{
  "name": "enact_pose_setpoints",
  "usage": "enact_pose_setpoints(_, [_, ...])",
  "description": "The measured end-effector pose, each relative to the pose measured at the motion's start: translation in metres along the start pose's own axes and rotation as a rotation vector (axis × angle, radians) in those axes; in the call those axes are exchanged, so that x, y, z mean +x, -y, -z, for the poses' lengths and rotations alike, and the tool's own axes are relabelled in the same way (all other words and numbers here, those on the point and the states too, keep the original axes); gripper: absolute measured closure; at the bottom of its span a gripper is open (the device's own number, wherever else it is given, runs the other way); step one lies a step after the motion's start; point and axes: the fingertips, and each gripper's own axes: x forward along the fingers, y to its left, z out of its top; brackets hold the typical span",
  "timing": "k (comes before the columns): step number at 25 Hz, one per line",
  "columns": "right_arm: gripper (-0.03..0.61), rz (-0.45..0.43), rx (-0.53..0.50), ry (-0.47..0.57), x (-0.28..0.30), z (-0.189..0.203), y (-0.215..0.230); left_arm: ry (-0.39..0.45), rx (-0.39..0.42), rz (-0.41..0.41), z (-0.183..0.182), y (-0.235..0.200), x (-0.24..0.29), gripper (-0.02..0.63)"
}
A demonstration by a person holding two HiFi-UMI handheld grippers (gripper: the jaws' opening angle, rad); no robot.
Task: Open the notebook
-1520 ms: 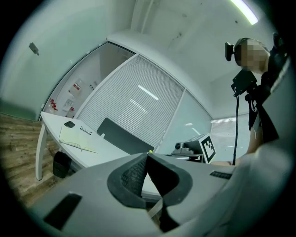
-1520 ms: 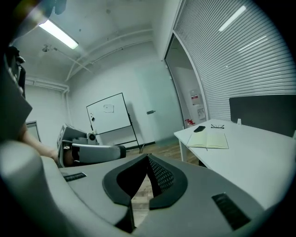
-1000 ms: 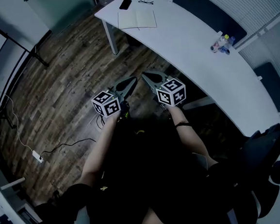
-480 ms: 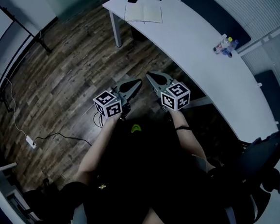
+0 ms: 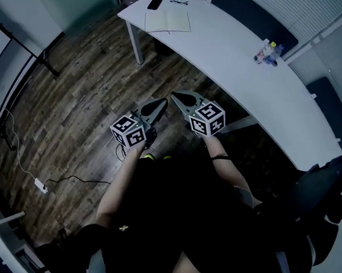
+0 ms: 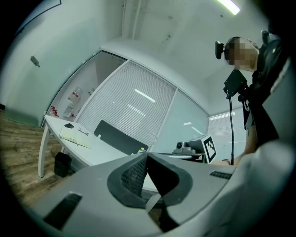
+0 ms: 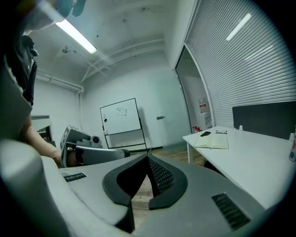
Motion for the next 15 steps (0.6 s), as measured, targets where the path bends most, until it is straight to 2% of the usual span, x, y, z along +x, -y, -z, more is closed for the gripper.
enact_pose_setpoints(15, [0.589,0.008,-0.009,0.001,0.0019,-0.0027,-0.0034,0.004,-0.019,0.015,-0.0007,-0.0014,-0.0001,0.606])
